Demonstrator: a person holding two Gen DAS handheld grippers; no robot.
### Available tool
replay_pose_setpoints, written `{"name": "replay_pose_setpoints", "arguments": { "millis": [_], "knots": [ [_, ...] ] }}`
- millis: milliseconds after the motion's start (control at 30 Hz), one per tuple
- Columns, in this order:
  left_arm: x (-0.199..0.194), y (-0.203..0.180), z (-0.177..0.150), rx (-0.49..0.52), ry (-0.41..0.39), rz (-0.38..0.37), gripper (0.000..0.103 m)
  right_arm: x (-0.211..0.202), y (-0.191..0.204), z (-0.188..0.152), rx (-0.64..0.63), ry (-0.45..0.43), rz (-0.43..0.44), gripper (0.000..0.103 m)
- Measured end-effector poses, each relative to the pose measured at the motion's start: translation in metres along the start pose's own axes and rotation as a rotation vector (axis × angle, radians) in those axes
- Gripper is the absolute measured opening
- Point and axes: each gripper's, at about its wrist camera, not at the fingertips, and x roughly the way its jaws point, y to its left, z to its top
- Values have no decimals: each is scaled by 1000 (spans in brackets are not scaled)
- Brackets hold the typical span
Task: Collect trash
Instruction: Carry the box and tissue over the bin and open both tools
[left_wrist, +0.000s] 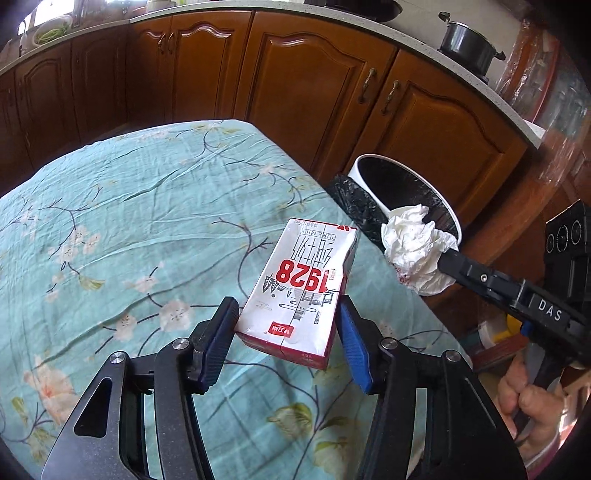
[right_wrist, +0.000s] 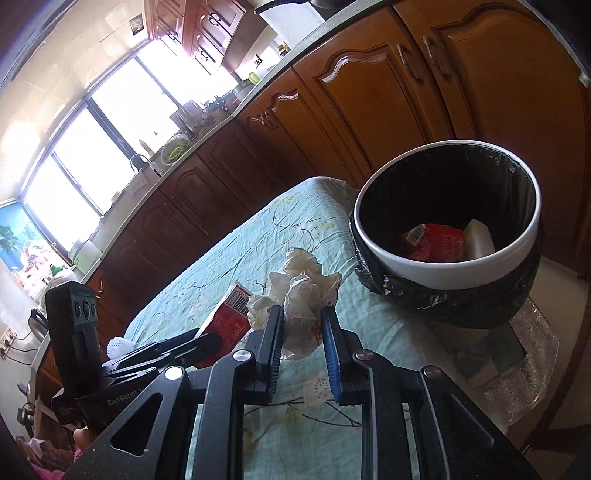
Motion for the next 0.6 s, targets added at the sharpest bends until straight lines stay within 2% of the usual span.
{"name": "replay_pose_setpoints", "arguments": {
  "millis": [267,600],
  "knots": [
    [-3,-30,9,49,-21,-16,52,-17,-15,0,22,-36,-14,21],
    [4,-48,13,79,-22,-20,50,-32,-32,2,36,-66,-29,21]
  ]
}}
